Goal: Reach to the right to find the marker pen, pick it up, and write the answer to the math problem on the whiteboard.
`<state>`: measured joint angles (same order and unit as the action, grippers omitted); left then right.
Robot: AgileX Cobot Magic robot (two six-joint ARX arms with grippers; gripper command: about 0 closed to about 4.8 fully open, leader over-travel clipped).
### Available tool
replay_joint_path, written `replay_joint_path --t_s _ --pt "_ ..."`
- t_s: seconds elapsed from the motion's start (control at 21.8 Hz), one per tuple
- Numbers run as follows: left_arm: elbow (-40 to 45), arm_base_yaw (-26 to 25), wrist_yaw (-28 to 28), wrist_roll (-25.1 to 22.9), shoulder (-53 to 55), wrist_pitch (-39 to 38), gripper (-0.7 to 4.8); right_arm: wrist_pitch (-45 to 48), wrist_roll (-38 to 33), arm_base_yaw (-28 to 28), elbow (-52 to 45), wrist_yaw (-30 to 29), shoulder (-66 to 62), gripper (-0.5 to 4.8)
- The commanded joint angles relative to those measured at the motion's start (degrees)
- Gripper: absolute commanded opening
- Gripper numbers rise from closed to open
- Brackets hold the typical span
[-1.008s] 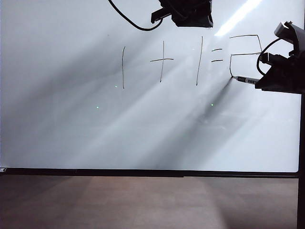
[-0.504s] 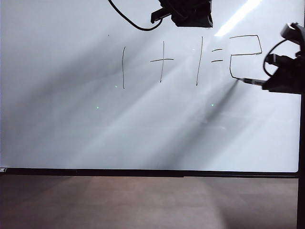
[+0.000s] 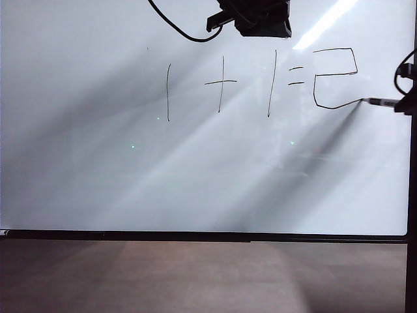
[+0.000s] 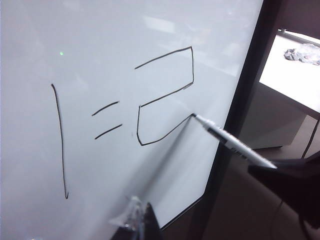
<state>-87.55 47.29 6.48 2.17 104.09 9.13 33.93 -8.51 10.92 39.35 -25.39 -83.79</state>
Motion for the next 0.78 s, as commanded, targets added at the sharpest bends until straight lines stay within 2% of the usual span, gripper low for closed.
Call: replay_joint_path --t_s 0.05,0.5,0.78 --pt "0.0 0.1 -0.1 -0.2 -0.2 0.3 -0.04 1.7 -0.9 0.9 0.4 0.1 0.5 -0.06" --pt "0.0 0.1 -0.1 -0.2 -0.2 0.3 -0.04 3.4 -3.6 0.7 -4.3 -0.2 6.6 -0.06" --pt "0.0 0.1 -0.1 -0.2 -0.2 0.3 -0.04 2.4 -6.4 0.7 -10.4 1.3 17.2 -0.06"
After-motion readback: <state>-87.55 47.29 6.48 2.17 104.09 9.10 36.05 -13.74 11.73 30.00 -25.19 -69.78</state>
